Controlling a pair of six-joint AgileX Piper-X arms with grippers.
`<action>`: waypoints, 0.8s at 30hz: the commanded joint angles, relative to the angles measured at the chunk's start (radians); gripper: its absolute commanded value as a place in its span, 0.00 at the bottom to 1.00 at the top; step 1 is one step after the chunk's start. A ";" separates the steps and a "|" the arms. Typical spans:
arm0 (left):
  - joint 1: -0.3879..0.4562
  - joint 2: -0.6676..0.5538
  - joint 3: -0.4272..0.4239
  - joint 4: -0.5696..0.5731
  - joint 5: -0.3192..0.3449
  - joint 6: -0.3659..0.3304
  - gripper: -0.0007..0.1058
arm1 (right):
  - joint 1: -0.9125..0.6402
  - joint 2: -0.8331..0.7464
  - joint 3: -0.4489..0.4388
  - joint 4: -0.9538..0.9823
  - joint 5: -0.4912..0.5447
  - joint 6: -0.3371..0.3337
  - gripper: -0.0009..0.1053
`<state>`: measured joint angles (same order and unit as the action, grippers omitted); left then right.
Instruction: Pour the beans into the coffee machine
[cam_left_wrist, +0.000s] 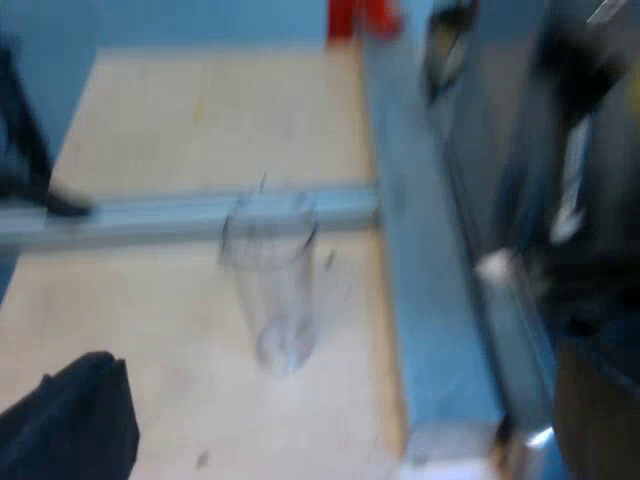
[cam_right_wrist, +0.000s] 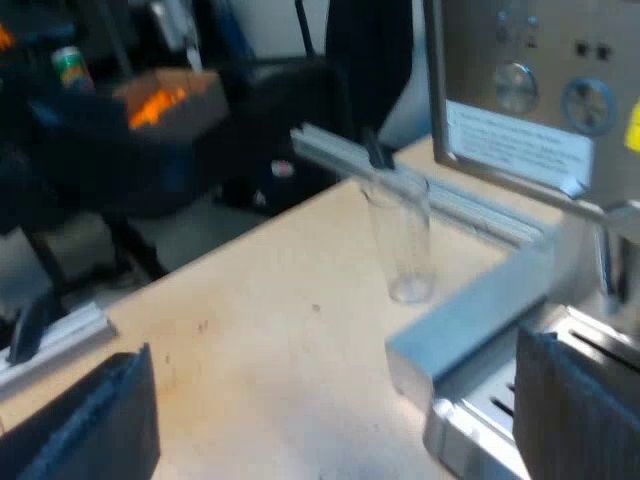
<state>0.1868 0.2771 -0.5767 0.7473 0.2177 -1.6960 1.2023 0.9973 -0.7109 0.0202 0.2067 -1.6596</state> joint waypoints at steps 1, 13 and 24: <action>-0.001 -0.038 -0.048 -0.006 0.049 -0.008 0.81 | 0.001 -0.051 -0.048 0.126 0.003 -0.002 0.71; -0.060 -0.001 -0.264 -0.030 0.073 -0.016 0.81 | -0.072 -0.124 -0.349 0.593 0.222 -0.138 0.71; -0.137 0.166 -0.390 -0.124 0.137 -0.121 0.81 | -0.565 -0.131 -0.547 0.848 0.078 -0.132 0.71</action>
<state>0.0545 0.4399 -0.9599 0.6540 0.3476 -1.7800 0.6741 0.8763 -1.2425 0.8464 0.3177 -1.7798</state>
